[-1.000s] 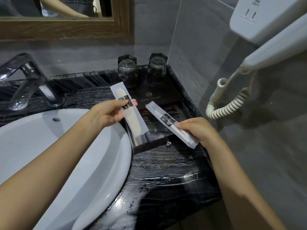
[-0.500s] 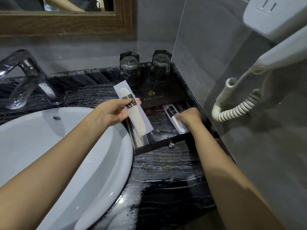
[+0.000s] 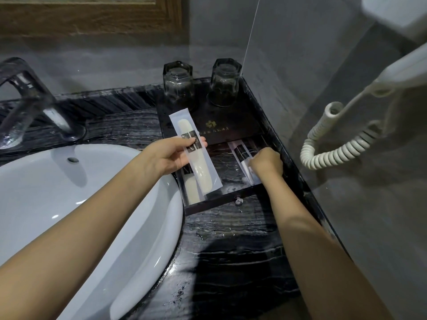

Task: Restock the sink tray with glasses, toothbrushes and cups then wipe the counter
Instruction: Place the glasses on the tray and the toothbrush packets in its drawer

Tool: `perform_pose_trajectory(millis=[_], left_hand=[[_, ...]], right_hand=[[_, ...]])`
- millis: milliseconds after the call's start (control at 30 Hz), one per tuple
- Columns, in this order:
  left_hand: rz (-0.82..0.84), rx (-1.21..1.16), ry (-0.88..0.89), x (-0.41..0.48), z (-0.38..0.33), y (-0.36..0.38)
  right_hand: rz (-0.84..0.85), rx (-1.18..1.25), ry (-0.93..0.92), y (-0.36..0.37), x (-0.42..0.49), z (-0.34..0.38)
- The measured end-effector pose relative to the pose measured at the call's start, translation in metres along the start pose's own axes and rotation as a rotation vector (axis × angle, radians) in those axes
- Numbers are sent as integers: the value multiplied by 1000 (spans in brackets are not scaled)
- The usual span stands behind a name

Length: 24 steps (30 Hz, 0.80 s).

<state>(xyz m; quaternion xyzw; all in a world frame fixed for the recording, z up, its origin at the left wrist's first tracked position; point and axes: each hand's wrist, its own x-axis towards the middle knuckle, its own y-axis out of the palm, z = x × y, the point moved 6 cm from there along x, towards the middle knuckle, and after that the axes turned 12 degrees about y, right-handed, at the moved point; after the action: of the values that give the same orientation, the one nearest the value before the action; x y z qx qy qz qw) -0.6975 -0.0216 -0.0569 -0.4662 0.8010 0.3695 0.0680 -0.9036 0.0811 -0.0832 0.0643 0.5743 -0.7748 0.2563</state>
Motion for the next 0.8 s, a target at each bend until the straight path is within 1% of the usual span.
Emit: perform_pose_trajectory(millis=[100, 167, 200, 233, 267, 300, 367, 400, 567, 633, 700, 733, 767, 800], left_hand=[[7, 11, -8, 2, 4, 5], [17, 11, -9, 3, 6, 9], [22, 8, -7, 4, 6, 11], [24, 8, -4, 4, 6, 12], [26, 7, 3, 4, 6, 15], [28, 12, 14, 5, 6, 17], [43, 30, 45, 4, 3, 21], [58, 38, 60, 4, 2, 24], [82, 81, 139, 1, -5, 34], [73, 112, 164, -1, -9, 34], [16, 216, 237, 3, -16, 26], [-34, 343, 326, 5, -23, 18], [-91, 534, 448, 5, -32, 10], [-144, 780, 588, 5, -40, 3]], right_hand=[[-24, -113, -13, -5, -7, 0], [-93, -193, -83, -12, -21, 6], [-145, -181, -156, -17, -29, 11], [-176, -117, -244, -20, -39, 16], [-151, -9, -325, -22, -49, 21], [-42, 150, -354, -21, -59, 23], [319, 450, -307, -10, -79, 26], [424, 517, -296, -7, -87, 28], [494, 607, -311, -14, -98, 31], [486, 612, -301, -22, -96, 28], [455, 594, -272, -33, -90, 21], [448, 576, -249, -39, -88, 15], [444, 536, -233, -45, -85, 8], [447, 485, -208, -50, -84, 2]])
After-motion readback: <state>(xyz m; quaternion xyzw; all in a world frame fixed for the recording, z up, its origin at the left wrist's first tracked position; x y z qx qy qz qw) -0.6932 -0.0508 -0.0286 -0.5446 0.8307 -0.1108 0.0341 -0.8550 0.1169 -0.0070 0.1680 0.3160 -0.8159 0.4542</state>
